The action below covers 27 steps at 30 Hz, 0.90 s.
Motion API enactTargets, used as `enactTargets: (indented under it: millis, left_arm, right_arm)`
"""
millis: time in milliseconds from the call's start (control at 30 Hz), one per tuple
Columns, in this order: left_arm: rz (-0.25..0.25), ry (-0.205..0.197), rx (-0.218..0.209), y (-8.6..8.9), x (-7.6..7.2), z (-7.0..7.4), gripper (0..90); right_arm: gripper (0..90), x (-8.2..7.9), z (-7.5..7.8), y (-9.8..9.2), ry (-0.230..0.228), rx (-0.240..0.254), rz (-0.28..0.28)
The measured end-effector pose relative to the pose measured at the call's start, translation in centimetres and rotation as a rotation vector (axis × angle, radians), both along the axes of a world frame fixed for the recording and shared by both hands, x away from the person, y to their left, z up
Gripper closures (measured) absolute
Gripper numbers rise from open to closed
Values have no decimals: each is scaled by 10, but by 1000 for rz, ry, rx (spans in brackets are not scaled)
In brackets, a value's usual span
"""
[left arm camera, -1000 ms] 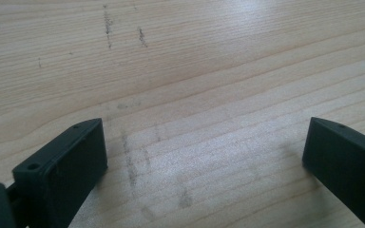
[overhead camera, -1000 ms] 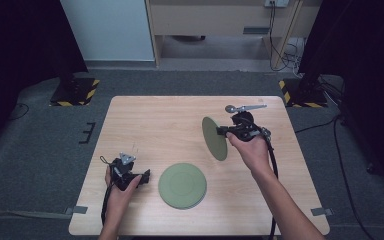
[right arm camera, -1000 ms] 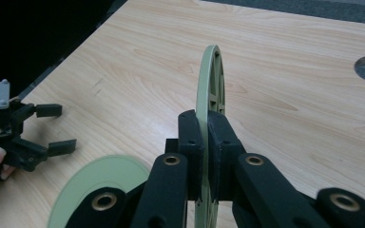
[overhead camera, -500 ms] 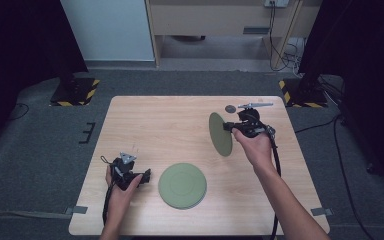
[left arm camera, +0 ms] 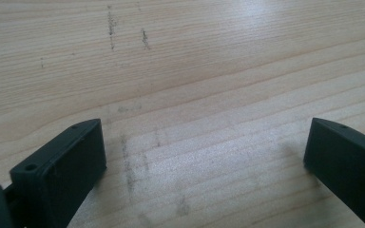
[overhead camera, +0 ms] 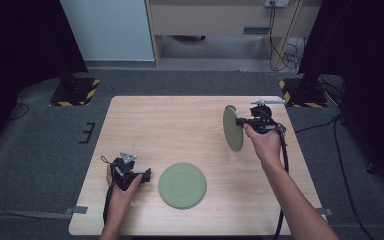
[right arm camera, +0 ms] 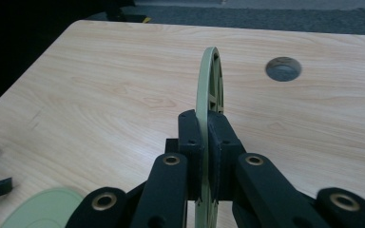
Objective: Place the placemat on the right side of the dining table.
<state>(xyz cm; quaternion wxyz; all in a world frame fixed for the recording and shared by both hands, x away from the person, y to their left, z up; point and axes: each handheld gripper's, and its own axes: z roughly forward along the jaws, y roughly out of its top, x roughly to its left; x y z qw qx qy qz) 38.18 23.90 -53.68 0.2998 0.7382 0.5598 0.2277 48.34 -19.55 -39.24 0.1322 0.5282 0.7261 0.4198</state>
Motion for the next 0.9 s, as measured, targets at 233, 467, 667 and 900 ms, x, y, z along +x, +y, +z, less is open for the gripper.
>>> enactTargets:
  millis: [233, 467, 667, 900]
  left_arm:
    - [10, 0, 0, -1, 1, 0, 0]
    - [12, 0, 0, -1, 1, 0, 0]
    - [14, 1, 0, -2, 1, 0, 0]
    - [14, 1, 0, -2, 1, 0, 0]
  right_arm:
    - [861, 1, 0, -14, 0, -16, -46]
    - [861, 1, -2, -17, 7, -14, -59]
    - [861, 1, -5, -21, 17, 1, -73]
    - [861, -1, -10, -27, 23, 13, -81]
